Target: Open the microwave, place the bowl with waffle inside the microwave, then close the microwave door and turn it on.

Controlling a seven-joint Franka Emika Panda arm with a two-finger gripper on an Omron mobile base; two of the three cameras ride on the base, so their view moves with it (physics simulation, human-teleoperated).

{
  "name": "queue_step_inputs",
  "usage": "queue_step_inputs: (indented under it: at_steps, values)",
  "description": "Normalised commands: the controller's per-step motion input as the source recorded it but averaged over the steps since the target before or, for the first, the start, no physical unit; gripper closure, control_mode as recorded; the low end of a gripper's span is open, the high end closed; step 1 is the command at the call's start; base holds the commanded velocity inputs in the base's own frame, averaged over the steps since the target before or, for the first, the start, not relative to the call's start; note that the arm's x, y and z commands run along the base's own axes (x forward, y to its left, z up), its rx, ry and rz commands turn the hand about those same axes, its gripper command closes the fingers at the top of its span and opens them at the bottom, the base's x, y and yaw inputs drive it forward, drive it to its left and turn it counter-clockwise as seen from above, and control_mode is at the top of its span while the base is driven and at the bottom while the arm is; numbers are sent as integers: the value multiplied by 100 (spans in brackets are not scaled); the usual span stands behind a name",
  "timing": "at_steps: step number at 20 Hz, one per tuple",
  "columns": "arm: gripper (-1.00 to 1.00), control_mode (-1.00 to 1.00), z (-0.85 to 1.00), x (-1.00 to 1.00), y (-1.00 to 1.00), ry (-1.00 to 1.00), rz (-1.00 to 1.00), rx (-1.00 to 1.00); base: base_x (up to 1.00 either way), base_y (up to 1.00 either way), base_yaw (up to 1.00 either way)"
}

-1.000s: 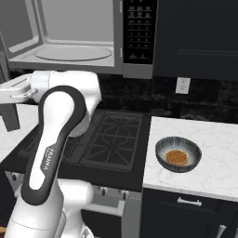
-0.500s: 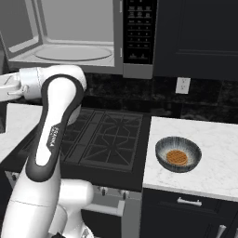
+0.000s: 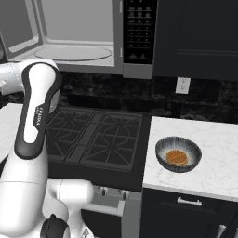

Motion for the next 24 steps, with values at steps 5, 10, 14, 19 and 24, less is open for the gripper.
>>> queue_step_inputs:
  at_steps: [5, 10, 14, 19, 24]
  values:
    - [-100, -100, 0, 0, 34, -7, -13, 0, 0, 0, 0]
    - [-100, -100, 0, 13, 47, -13, -24, 0, 0, 0, 0]
    - [-100, -100, 0, 15, 48, -9, -23, 0, 0, 0, 0]
    - [-100, -100, -1, 3, 59, -6, -21, 0, 0, 0, 0]
    - [-100, -100, 0, 6, 49, -7, -24, 0, 0, 0, 0]
